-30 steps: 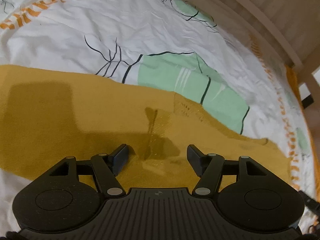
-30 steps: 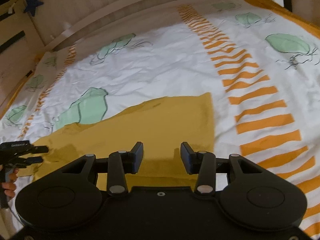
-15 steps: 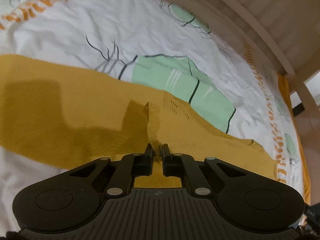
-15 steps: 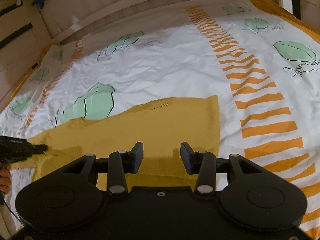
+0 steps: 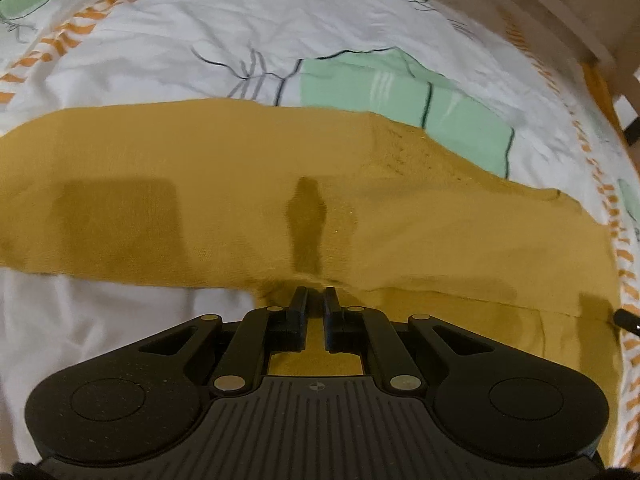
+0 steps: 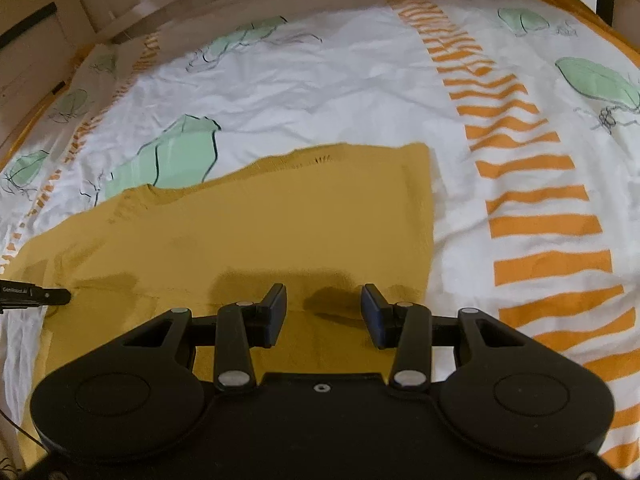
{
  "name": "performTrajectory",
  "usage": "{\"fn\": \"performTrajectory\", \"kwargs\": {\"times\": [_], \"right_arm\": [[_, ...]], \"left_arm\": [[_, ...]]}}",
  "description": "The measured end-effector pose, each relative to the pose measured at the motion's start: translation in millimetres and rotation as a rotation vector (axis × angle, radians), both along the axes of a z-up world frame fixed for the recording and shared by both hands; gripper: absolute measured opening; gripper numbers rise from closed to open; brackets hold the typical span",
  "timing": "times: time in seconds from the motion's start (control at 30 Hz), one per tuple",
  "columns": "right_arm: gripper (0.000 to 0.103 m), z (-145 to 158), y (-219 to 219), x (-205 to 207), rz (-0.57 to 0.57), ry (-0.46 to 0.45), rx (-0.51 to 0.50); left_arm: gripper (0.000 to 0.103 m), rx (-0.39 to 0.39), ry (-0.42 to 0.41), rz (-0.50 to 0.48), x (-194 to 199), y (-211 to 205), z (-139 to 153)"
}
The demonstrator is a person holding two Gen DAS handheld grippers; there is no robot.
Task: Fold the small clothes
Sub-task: 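Fold the side edge over toward the sweater center and open left gripper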
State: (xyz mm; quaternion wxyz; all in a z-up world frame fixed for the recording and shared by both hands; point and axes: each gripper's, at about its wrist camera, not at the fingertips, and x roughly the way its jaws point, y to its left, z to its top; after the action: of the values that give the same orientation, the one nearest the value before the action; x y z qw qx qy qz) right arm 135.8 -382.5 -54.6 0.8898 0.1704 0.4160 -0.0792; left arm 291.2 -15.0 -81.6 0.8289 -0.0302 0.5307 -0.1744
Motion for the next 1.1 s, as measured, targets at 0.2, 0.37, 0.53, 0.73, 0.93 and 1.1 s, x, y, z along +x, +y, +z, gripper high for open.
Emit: {"fn": "performTrajectory", "kwargs": {"times": [0.2,0.37,0.53,0.73,0.93,1.1], "right_arm": [[0.052,3,1,-1,-0.002,-0.014,0.007],[0.052,-1,6,2,0.01,-0.004,0.023],[0.052,-1,10,2,0.021,-0.007,0.014],[0.052,-3,10,2,0.021,-0.002,0.018],[0.052,-3,9,3,0.016,-0.001,0.035],[0.053,1,8,1,0.013,-0.012,0.049]], "left_arm": [[0.013,-0.166,-0.081,0.082,10,19,31],[0.03,-0.138,-0.058,0.094,40,6,19],[0.03,-0.189,0.001,0.129,48,4,1],[0.014,-0.27,-0.06,0.084,43,3,2],[0.007,0.061,-0.363,-0.027,10,-22,23],[0.007,-0.038,-0.142,0.15,27,12,0]]}}
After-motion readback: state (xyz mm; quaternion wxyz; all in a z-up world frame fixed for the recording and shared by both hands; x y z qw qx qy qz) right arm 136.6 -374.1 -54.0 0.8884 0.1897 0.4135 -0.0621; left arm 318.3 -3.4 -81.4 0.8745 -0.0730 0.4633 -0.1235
